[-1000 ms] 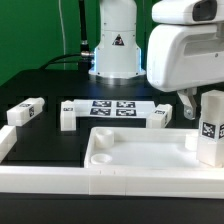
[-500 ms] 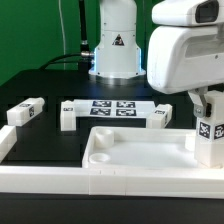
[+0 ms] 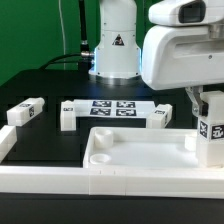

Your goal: Assemble desk

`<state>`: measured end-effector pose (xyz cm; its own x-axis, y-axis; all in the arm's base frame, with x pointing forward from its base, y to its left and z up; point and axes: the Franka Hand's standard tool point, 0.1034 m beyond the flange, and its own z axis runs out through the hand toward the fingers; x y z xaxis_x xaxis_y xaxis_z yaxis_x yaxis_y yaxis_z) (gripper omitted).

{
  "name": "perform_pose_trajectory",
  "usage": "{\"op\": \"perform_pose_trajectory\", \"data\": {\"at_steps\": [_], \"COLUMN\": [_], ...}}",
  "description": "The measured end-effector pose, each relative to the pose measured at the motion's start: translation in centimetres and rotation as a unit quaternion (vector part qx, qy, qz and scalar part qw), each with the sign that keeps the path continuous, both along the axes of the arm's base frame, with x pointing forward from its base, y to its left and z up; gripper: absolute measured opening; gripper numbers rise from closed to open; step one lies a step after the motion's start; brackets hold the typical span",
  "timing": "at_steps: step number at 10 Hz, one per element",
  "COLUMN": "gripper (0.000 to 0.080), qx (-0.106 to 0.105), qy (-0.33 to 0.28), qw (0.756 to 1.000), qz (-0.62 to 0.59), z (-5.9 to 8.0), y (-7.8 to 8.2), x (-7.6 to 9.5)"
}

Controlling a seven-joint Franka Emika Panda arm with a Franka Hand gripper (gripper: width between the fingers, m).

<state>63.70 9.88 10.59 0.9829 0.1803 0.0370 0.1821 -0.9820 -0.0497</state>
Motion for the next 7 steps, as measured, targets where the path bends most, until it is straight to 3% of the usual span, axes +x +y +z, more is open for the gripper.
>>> {"op": "perform_pose_trajectory", "data": {"at_steps": [3,7], "gripper": [0.029,0.029], "qx": [0.021,0.033], "qy": [0.007,0.025], "qw": [0.986,0.924], "qz": [-0.167,-0.38], "z": [-0.11,-0.18], "y": [-0.09,-0.18], "x": [0.06,0.01]}}
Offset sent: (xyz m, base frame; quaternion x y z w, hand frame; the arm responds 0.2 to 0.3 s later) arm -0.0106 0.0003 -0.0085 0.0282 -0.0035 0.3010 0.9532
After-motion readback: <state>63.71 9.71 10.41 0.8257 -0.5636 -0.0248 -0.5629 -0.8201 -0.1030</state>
